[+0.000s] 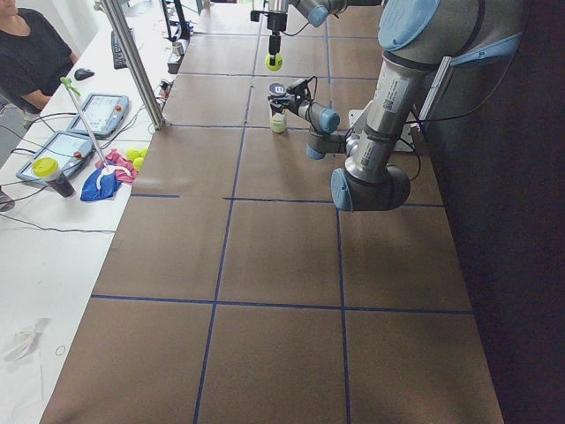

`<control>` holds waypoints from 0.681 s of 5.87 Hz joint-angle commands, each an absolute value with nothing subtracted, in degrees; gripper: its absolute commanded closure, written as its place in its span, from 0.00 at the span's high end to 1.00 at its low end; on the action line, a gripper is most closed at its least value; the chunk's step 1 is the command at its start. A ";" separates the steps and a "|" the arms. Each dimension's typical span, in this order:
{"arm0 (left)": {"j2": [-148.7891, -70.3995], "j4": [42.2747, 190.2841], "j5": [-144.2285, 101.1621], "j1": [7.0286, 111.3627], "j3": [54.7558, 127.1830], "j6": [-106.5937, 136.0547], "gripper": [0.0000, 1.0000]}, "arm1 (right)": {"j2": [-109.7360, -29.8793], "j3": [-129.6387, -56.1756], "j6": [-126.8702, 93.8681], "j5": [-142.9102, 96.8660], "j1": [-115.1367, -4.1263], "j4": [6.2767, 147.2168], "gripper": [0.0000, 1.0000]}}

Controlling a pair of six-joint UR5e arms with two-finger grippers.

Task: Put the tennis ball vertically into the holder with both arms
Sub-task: 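Carry the second ball with the right gripper over the can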

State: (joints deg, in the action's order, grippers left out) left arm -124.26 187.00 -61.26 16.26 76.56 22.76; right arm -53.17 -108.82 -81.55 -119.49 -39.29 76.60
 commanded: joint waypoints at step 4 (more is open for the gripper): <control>-124.28 186.94 -61.26 16.26 76.55 22.76 0.87 | -49.39 -105.12 -82.97 -114.26 -36.30 75.94 0.88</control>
State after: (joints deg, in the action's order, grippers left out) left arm -124.28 186.94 -61.26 16.24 76.55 22.76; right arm -49.30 -105.17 -82.84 -114.36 -36.33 75.86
